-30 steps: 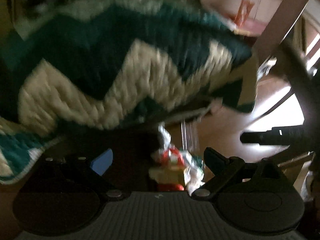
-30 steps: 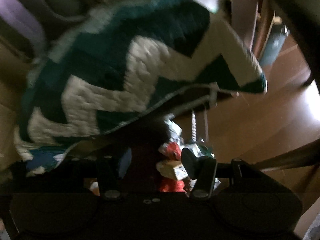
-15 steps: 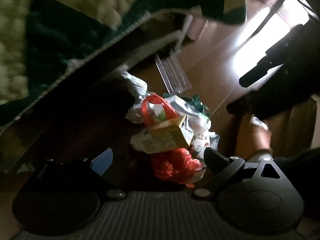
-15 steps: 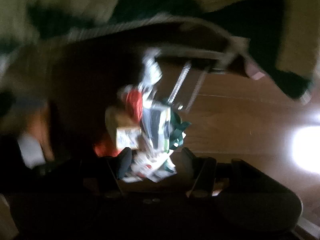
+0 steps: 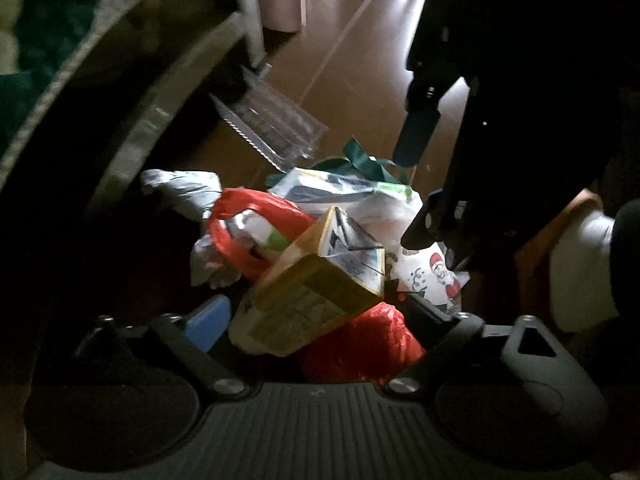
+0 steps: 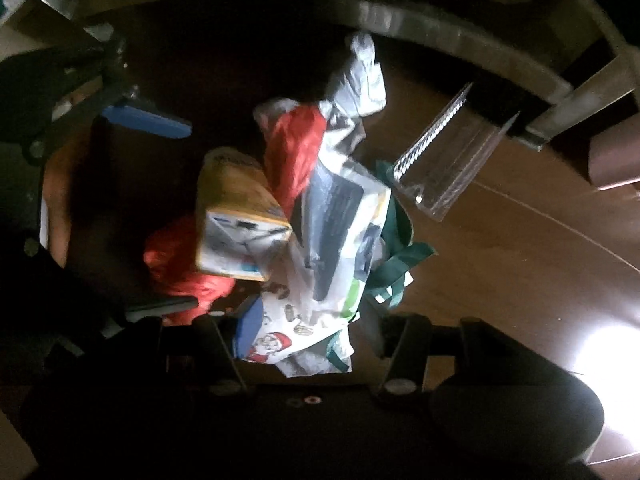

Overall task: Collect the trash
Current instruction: 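Lower both grippers into the remaining trash pile, then grasp the yellow juice carton with the left gripper while the right grasps a clear plastic packet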

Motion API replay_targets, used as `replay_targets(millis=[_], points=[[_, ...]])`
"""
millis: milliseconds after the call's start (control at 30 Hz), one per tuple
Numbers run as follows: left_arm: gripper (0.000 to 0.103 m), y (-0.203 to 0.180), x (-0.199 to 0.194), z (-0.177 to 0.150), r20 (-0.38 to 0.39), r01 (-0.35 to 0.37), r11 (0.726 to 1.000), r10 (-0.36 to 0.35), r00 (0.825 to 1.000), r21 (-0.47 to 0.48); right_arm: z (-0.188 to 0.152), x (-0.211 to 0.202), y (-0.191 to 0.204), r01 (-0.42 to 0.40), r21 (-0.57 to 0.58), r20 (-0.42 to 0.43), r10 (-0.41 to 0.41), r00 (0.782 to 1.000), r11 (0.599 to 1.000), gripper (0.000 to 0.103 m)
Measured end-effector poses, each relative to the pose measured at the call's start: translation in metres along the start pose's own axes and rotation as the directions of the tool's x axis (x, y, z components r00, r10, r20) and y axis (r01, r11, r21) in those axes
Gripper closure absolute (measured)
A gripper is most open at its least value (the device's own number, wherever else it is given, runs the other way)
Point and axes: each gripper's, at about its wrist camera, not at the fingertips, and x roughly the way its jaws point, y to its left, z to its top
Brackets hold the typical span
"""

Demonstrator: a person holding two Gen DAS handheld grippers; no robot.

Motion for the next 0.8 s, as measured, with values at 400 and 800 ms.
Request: replay_targets(millis=[400, 800], points=[[0.03, -0.004, 0.017, 0.001, 0.045, -0.021, 0.998, 0.019, 0.999, 0.061, 0.005, 0.015, 0.002, 0.014, -0.05, 0.02, -0.013, 1.0, 0.999, 0.097], [0.047, 0.011, -0.032, 0.011, 0.069, 0.004, 0.995, 0.003, 0.998, -0.099, 0.009, -0.055, -0.01, -0.001, 0.111, 0.041, -0.004, 0.999, 0.994, 0.102]])
